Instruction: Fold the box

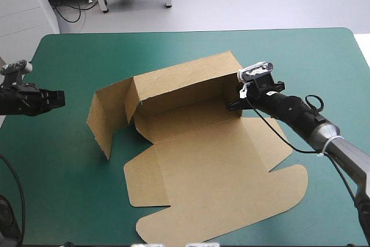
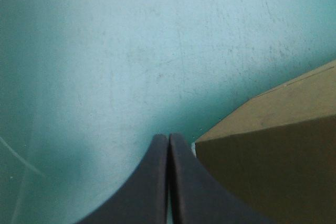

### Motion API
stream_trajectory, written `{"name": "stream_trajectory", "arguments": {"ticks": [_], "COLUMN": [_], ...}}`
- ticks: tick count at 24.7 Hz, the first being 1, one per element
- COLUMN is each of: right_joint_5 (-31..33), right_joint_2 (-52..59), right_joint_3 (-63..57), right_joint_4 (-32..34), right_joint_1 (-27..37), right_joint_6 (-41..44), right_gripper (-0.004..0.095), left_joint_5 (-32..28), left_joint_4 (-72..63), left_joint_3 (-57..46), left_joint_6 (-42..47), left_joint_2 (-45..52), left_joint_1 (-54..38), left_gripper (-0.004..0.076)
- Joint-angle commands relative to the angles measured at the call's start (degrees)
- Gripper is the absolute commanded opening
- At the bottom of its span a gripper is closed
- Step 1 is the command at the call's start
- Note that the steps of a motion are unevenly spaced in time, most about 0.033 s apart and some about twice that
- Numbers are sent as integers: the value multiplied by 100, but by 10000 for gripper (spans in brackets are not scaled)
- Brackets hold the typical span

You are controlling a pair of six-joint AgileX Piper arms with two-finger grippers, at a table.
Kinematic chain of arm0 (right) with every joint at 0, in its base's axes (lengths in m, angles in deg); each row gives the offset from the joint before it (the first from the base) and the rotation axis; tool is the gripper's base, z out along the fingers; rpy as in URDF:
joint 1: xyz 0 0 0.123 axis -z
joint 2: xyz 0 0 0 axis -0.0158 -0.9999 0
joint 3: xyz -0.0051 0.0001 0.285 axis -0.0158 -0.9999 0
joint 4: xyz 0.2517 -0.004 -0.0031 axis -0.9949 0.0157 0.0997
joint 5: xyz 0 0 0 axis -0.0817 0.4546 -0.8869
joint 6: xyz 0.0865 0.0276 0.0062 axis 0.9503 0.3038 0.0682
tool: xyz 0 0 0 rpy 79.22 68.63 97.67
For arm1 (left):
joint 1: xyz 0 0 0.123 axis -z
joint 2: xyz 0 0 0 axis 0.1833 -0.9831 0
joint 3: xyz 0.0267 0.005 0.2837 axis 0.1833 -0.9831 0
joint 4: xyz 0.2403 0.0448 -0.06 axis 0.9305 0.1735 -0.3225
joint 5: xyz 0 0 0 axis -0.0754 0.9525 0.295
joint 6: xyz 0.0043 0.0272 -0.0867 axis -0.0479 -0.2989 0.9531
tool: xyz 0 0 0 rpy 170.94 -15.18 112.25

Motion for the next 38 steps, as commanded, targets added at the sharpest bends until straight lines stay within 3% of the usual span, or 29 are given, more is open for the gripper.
{"name": "stream_trajectory", "arguments": {"ticks": [1,5,10,19,23,26,29,33,38], "right_joint_5": [-60,12,775,3344,4140,5425,6223,6457,6406], "right_joint_2": [209,209,196,-75,-171,-182,-182,-392,-1075], "right_joint_3": [199,261,758,2720,3500,3958,3985,3965,3965], "right_joint_4": [-101,-101,313,3327,3518,3606,3639,4507,4455], "right_joint_1": [0,26,294,598,598,598,598,598,598], "right_joint_6": [69,397,1251,4946,5387,5421,5535,5862,5862], "right_gripper": [-22,-21,-21,-12,-11,-8,-8,-8,-8], "left_joint_5": [-348,-459,-503,-503,-503,-433,-433,-433,-443], "left_joint_4": [-951,-965,-1046,-1057,-1071,-1071,-1071,-1134,-1134], "left_joint_3": [-381,-666,-671,-671,-671,-671,-685,-685,-685], "left_joint_6": [-357,-460,-460,-479,-492,-453,-453,-437,-437], "left_joint_2": [189,189,189,189,189,189,189,189,189], "left_joint_1": [-191,-191,-191,-191,-191,-191,-191,-191,-191], "left_gripper": [-32,-32,-32,-32,-32,-32,-32,-32,-32]}}
